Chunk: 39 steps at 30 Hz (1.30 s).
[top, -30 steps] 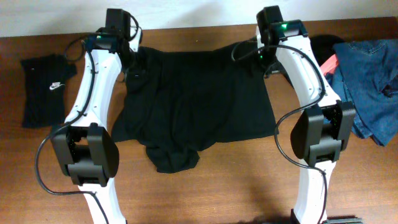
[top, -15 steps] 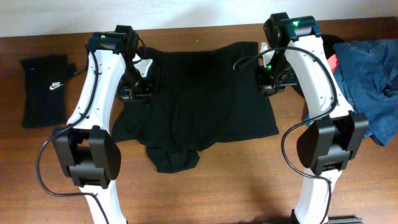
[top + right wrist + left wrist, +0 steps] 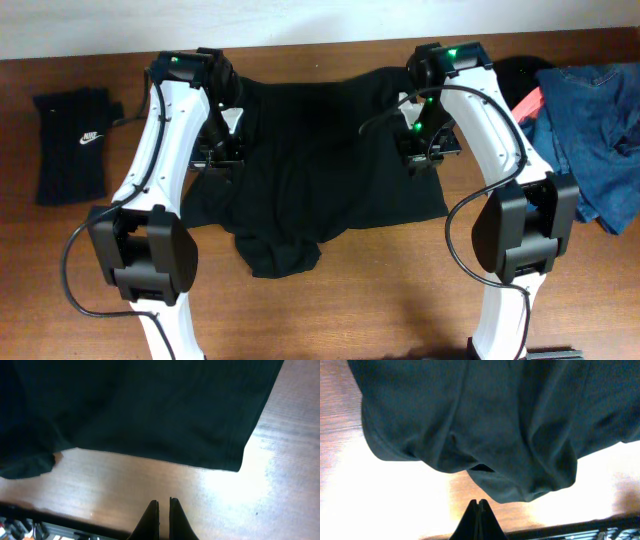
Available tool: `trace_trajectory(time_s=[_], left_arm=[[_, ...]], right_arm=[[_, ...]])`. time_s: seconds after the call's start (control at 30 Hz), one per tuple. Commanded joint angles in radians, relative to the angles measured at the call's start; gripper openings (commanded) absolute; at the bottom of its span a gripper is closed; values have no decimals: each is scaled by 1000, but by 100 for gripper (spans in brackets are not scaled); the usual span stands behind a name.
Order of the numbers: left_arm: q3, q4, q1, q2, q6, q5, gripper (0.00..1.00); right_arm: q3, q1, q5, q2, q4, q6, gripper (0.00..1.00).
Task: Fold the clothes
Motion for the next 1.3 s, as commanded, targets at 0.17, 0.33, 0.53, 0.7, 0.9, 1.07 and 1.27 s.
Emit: trace_trajectory(time_s=[0.17,0.33,0.53,0.7,0.9,1.07,1.27], left_arm=[[6,10,-77,-196,-29,-25,1],[-21,60,-171,-348,-66,-45,1],[-220,204,-254,-496,-176,-154,1],[-513,396,-252,-560,-219,-158,1],[-726,621,-175,-563,-249,-164,1],[-734,711,-64,-562,-260,-163,1],[-735,771,-18,-527,-205,-163,0]], right_arm=[[-77,4,-26,-126,-24,-13,4],[-163,4,-55,-312,-18,-13,4],[-309,4,-64,-606,33,13,4],[-452,4,-64,-825,88,13,4],[-621,2,-60,-967,243,14,4],[-763,2,-56,-932,465,25,4],[-811,0,15,-782,668,66,4]])
